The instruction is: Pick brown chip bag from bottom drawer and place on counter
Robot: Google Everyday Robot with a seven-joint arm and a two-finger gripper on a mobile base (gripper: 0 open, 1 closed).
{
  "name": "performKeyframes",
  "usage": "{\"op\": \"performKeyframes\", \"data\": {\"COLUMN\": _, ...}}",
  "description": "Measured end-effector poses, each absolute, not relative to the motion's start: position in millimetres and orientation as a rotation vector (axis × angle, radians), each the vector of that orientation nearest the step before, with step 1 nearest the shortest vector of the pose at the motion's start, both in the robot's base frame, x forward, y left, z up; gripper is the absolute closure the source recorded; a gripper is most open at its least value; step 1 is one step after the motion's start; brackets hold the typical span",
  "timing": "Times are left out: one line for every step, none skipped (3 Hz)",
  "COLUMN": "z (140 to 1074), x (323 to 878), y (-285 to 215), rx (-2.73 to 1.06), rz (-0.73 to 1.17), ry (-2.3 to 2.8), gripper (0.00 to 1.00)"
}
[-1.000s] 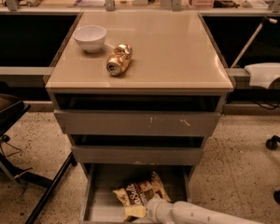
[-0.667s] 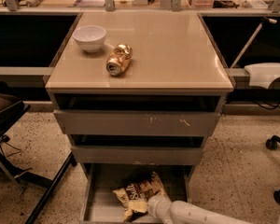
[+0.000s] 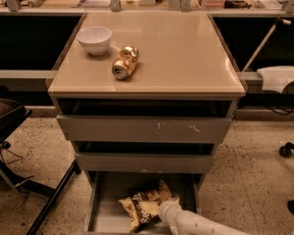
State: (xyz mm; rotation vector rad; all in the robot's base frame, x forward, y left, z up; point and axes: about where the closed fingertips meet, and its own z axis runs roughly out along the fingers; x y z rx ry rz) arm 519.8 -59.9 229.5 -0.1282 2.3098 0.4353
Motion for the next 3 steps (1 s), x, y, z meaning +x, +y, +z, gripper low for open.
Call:
{"op": "performKeyframes", "data": {"z": 219.2, "x": 518.3, "y": -47.5, "rx": -0.15, "rz": 0.461, "ry": 2.326, "gripper": 0.0}}
{"op": "performKeyframes", "data": {"z": 175.7, "x": 515.9, "y": -25.9, "rx": -0.141, "rz": 0.512, "ry": 2.407, "gripper": 0.0}}
{"op": "performKeyframes", "data": {"z": 132.8, "x": 523.2, "y": 0.6, "rx": -0.12, "rz": 0.515, "ry": 2.482, "gripper": 0.0}}
